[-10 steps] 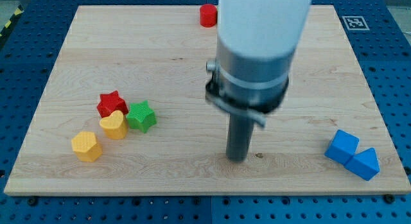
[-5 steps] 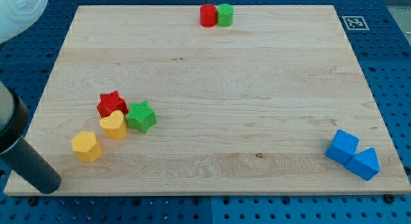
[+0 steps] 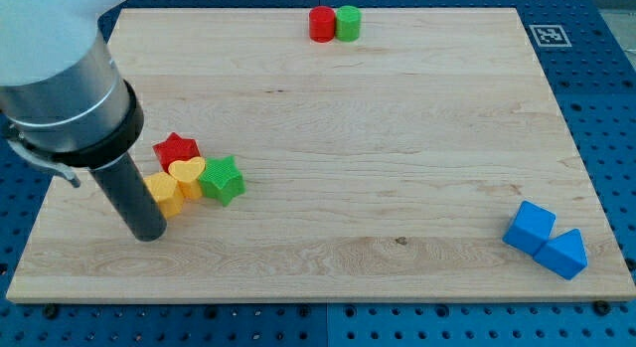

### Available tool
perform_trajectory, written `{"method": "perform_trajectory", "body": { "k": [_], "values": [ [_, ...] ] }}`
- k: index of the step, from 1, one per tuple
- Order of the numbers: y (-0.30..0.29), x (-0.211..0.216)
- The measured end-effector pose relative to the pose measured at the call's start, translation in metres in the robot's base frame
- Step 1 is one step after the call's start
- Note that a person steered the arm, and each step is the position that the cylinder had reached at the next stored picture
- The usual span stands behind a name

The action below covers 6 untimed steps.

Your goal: Slide the yellow hexagon below the green circle

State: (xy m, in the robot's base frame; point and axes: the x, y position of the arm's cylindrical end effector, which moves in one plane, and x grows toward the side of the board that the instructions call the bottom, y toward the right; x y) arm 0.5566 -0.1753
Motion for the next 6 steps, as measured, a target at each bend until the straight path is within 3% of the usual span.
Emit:
{"method": "perform_trajectory", "body": {
  "k": [6],
  "values": [
    [0.001, -0.071]
  ]
}}
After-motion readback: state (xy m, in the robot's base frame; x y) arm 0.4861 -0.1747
